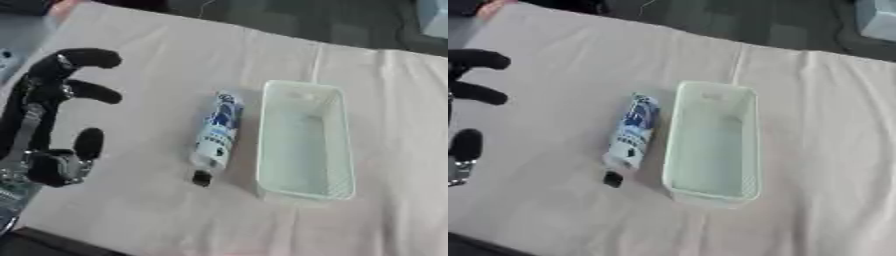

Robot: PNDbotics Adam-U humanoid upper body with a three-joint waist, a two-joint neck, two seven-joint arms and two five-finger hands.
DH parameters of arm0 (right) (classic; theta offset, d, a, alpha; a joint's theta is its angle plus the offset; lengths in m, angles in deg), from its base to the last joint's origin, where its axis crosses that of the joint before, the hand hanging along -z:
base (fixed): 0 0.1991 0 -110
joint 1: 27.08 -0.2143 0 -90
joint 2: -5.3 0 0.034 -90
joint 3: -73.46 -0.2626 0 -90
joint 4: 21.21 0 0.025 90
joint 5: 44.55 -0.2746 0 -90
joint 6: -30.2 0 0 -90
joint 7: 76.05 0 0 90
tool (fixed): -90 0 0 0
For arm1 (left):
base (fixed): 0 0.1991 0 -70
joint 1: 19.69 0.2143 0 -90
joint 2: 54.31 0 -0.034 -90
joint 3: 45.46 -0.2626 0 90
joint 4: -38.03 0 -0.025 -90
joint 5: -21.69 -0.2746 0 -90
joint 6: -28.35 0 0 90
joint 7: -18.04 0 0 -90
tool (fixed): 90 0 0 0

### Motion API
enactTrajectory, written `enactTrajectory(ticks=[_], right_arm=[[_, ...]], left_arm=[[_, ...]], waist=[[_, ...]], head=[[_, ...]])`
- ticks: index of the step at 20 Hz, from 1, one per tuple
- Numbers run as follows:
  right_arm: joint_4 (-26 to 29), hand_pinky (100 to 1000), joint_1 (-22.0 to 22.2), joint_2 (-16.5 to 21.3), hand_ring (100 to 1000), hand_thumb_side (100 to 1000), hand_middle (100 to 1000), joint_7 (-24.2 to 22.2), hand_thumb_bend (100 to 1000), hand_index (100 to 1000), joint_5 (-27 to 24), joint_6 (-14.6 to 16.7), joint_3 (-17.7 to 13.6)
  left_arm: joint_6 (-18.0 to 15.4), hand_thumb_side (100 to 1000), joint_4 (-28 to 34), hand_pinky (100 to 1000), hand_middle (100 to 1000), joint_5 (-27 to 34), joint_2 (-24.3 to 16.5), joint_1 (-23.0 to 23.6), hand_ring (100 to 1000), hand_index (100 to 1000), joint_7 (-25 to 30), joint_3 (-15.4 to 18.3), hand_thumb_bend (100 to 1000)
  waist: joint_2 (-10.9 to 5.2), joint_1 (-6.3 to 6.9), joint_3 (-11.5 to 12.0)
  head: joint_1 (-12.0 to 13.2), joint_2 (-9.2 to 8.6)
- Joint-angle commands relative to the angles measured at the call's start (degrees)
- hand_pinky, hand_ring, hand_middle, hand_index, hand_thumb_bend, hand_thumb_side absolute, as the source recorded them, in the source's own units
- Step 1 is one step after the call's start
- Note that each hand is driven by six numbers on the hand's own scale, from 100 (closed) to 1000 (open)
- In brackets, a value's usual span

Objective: Pick up objects on the table and place them in the box.

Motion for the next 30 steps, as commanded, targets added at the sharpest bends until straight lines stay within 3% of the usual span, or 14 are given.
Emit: enactTrajectory(ticks=[1,11,23,29,30], right_arm=[[0.8,167,-0.6,1.7,322,1000,431,-5.8,100,565,0.3,5.9,-0.3],[0.8,166,-0.3,1.9,322,1000,432,-6.3,100,566,0.6,5.7,0.1],[0.8,166,-0.3,2.3,323,1000,433,-6.6,100,568,0.7,5.1,0.5],[0.8,166,-0.6,2.4,323,1000,434,-6.3,100,569,0.8,4.7,0.5],[0.8,166,-0.7,2.4,323,1000,434,-6.2,100,569,0.7,4.6,0.5]], left_arm=[[-2.5,712,0.9,700,783,-4.3,-5.1,0.1,766,589,-2.6,-0.1,165],[0.2,673,0.9,754,792,-12.1,-13.2,-2.4,765,538,1.3,-2.9,225],[4.9,660,0.9,843,808,-22.6,-19.6,-9.2,769,497,4.3,-5.0,184],[7.5,625,0.9,898,815,-33.8,-21.3,-12.0,769,471,5.0,-5.1,148],[7.9,653,0.9,905,816,-35.3,-21.4,-12.2,772,469,4.8,-5.3,146]], waist=[[-0.54,0.43,-0.1],[-0.43,0.93,-0.3],[-0.54,1.53,-0.7],[-0.45,1.77,-1.1],[-0.41,1.81,-1.2]], head=[[-0.8,-0.04],[-0.6,-0.04],[0.4,-0.04],[0.8,-0.04],[0.8,-0.04]])
